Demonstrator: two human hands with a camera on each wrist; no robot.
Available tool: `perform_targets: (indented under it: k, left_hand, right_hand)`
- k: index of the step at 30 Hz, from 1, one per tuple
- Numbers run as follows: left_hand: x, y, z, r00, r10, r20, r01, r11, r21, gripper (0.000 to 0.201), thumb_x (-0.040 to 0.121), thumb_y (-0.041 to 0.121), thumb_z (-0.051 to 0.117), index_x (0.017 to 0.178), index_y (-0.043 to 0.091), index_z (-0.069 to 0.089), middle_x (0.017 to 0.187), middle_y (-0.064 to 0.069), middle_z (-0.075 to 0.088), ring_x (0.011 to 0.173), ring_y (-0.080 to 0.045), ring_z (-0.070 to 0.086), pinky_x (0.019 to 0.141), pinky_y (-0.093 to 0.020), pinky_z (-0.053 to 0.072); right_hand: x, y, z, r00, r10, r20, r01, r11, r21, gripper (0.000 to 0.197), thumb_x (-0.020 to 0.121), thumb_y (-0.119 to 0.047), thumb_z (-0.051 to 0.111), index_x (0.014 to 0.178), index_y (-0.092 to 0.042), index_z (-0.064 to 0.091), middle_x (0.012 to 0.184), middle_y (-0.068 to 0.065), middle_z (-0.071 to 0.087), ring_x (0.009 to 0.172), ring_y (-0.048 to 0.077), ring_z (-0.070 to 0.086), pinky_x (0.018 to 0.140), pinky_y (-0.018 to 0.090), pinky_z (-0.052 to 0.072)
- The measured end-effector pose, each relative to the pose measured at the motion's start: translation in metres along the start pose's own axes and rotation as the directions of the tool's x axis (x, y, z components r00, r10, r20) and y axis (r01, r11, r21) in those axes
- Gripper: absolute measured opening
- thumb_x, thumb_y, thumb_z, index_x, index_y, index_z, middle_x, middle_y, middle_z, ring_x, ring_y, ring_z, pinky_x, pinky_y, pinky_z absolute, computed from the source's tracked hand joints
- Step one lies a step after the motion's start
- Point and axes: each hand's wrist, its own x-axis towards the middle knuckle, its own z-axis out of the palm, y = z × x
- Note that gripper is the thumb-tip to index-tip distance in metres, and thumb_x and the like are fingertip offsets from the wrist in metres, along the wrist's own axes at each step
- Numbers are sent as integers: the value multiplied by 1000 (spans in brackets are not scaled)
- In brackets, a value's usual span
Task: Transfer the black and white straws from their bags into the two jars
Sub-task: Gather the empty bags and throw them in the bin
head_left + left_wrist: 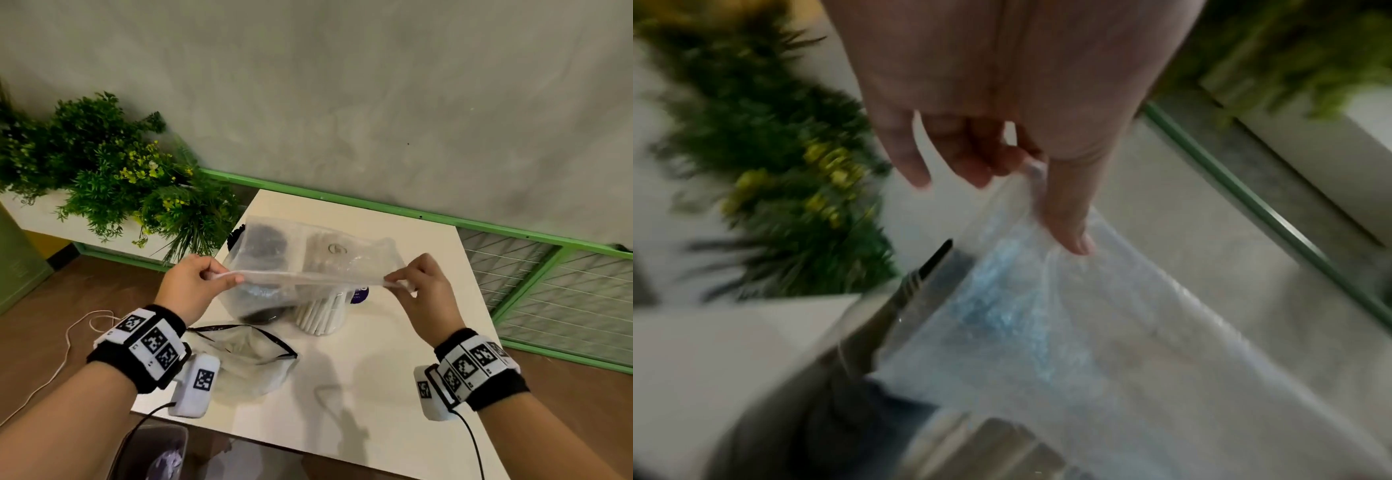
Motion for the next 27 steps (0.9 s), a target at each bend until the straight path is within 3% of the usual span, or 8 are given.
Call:
perform_targets:
  k: [2, 5, 9, 13, 17, 20, 22, 27]
  left_hand:
    - [-2, 9, -6, 985, 167, -52, -143, 940, 310, 27, 65, 42, 83, 66, 25, 61, 96, 1, 51, 95, -20, 45, 83, -37, 41]
    - [-13, 34, -4, 899, 395, 190, -434, 742, 511, 52, 65, 49, 78, 111, 35, 57, 120, 9, 50, 114, -20, 44, 99, -44, 32]
    - [-19, 61, 2, 817, 508, 272, -572, 661, 486, 39, 80, 33, 69, 118, 33, 58, 95, 11, 61, 86, -16, 62, 74, -29, 41]
    - [-24, 66, -1, 897, 411, 165, -443, 839, 317, 27, 87, 32, 52, 108, 28, 68, 91, 6, 58, 83, -18, 58, 70, -30, 42]
    - [-45, 84, 13, 960, 38, 276, 18, 980, -198, 34, 99, 28, 40, 109, 6, 63, 110, -15, 65, 105, -28, 59, 90, -37, 44]
    - [-67, 102, 25, 762, -81, 642, 536, 636, -556, 42, 97, 32, 33, 118, 7, 60, 119, -21, 62, 101, -32, 61, 82, -40, 48]
    - [-77, 109, 33, 683, 43, 730, 607, 523, -598, 48, 90, 38, 42, 128, 12, 53, 123, -19, 62, 99, -30, 63, 69, -34, 53]
    - [-74, 111, 45, 853, -92, 514, 484, 509, -712, 47, 87, 40, 56, 124, 13, 58, 107, -11, 71, 95, -25, 69, 64, -32, 56]
  right_hand:
    - [7, -6, -8, 997, -38, -62, 36, 998, -43, 7, 80, -6, 74, 83, -11, 71, 100, 0, 47, 94, 15, 47, 82, 20, 35]
    - [20, -32, -23, 986, -156, -58, 155, 988, -27, 6, 85, -15, 64, 85, -10, 68, 114, 4, 51, 107, 22, 44, 95, 13, 29]
    - [30, -68, -47, 946, -312, -86, 314, 949, 4, 10, 85, -13, 60, 83, -4, 67, 94, 5, 62, 98, 28, 55, 92, 24, 37]
    - [18, -84, -71, 969, -243, 42, 230, 953, 199, 32, 91, -40, 57, 87, -10, 66, 80, -1, 62, 79, 18, 61, 74, 31, 45]
    - [-4, -90, -46, 969, -35, 245, -94, 863, 496, 42, 87, -59, 52, 122, -37, 53, 120, -5, 49, 93, 18, 62, 74, 36, 55]
    - [-24, -89, -3, 937, -3, 350, -129, 928, 351, 65, 75, -63, 62, 134, -55, 34, 138, -16, 25, 116, 7, 46, 88, 33, 52]
    - [-34, -93, 19, 952, -31, 304, -78, 937, 340, 69, 75, -67, 61, 137, -55, 31, 142, -12, 22, 124, 12, 38, 96, 37, 48]
    - [-38, -103, 32, 968, -44, 248, -62, 913, 404, 73, 77, -66, 61, 139, -59, 22, 143, -14, 19, 124, 12, 38, 91, 31, 49]
